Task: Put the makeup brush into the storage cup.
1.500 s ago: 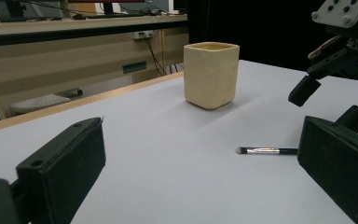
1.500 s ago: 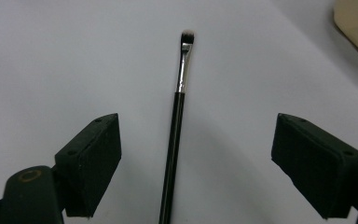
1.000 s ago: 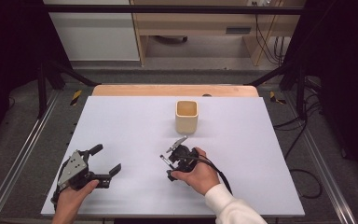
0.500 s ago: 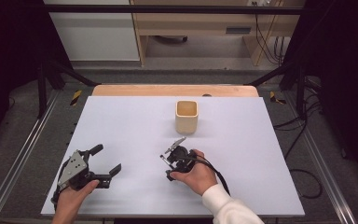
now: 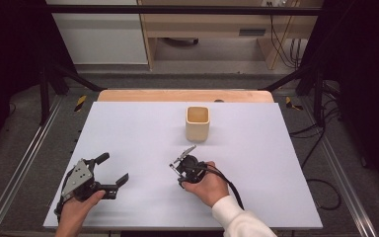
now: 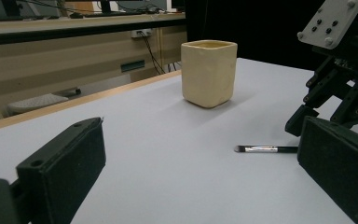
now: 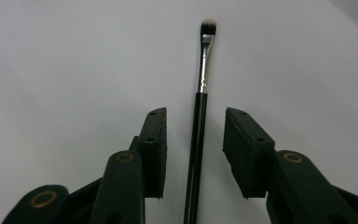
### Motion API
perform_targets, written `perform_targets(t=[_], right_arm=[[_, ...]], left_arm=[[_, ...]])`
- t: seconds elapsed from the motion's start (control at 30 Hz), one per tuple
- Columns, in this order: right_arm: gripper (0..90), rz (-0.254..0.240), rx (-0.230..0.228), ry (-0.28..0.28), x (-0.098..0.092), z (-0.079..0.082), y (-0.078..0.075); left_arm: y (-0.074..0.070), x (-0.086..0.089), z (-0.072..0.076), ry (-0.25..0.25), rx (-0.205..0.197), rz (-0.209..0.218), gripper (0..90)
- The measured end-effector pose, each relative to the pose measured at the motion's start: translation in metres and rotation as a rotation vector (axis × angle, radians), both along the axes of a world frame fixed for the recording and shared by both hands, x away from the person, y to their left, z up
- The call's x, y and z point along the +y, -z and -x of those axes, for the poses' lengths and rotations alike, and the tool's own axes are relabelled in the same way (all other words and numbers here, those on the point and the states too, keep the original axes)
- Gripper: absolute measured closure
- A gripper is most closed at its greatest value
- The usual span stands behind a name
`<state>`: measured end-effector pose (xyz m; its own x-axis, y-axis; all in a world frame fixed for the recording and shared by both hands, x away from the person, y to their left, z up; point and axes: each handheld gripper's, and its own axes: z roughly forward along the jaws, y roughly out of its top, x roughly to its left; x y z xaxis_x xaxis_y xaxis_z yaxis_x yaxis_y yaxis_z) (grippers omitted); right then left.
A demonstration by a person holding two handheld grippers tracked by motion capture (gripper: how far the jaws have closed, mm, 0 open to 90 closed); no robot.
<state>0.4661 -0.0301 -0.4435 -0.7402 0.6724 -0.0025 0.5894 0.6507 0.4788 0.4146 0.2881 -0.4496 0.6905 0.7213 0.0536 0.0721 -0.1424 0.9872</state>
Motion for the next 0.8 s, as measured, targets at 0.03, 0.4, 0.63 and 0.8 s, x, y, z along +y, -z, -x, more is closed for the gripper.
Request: perform_targets(t=[0.03, 0.4, 0.63, 0.8], right_arm=[[61.4, 0.000, 0.000, 0.000, 0.0000, 0.0000, 0.0000], [67.7, -0.011, 0.038, 0.038, -0.0006, 0.0001, 0.0032], [69.1, -0.003, 0.041, 0.038, -0.0027, -0.0002, 0.0040], [70.7, -0.003, 0.040, 0.047, -0.0034, 0.0000, 0.0045]], left_arm=[[0.0000, 0.0000, 0.0000, 0.000, 0.000, 0.000, 0.5], [0.0001, -0.0006, 0.0000, 0.002, 0.001, -0.004, 0.5], [0.0002, -0.0015, 0.0000, 0.005, 0.000, -0.011, 0.6], [0.0004, -0.0025, 0.0001, 0.008, 0.001, -0.015, 0.6]])
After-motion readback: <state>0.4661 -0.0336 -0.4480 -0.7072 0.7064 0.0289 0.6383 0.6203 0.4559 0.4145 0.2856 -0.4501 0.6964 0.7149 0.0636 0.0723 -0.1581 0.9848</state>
